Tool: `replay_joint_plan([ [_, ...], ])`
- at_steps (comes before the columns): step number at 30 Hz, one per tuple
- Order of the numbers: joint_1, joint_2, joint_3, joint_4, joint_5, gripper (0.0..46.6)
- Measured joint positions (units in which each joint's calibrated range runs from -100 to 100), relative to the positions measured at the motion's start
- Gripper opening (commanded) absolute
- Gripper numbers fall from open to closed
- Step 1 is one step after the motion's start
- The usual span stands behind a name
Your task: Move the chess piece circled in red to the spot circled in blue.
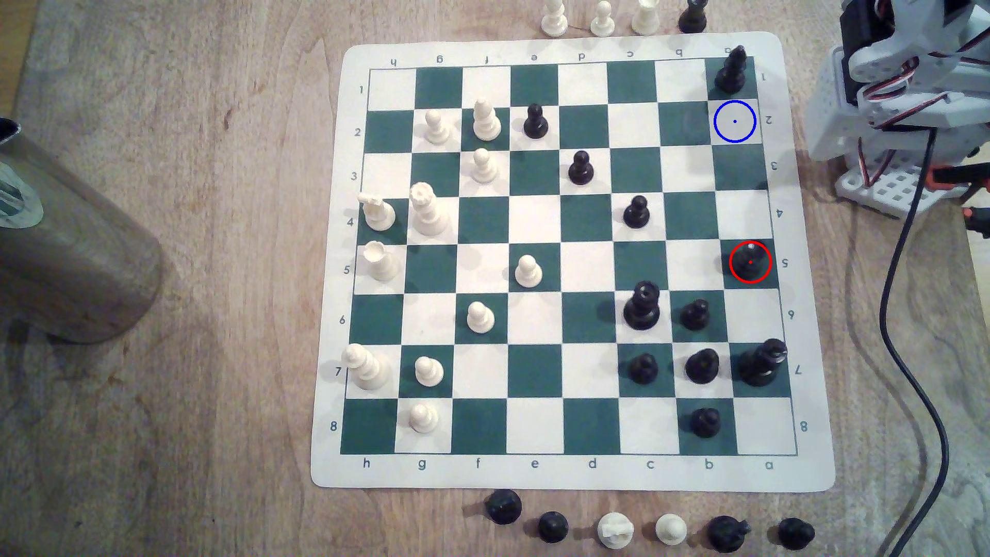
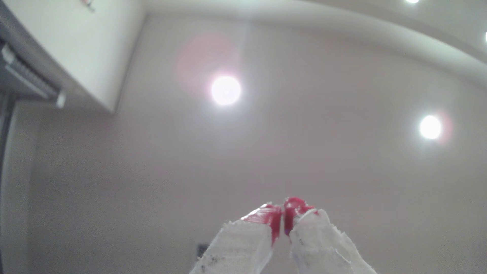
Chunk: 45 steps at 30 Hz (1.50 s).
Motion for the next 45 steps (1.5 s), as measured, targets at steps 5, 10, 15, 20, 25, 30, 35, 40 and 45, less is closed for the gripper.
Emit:
replay_joint_plan([
  [5,-1.3,0.0,0.0,1.0,0.0,0.2],
  [10,-5.5,0.0,0.0,18.3,0.0,0.2],
  [15,-7.5,0.0,-4.9,44.9,0.0,0.2],
  [20,-9.9,0.1,-14.6,74.3,0.0,0.2],
  [25,-9.7,0.1,-27.7,103.6,0.0,0.2],
  [30,-12.7,0.1,-36.5,125.4,-0.6,0.3],
  [35,-14.2,0.1,-42.8,147.7,-1.6,2.6],
  [40,-21.5,0.5,-42.8,160.6,-0.9,7.7],
  [45,-26.7,3.4,-38.7,170.0,-1.1,13.6],
])
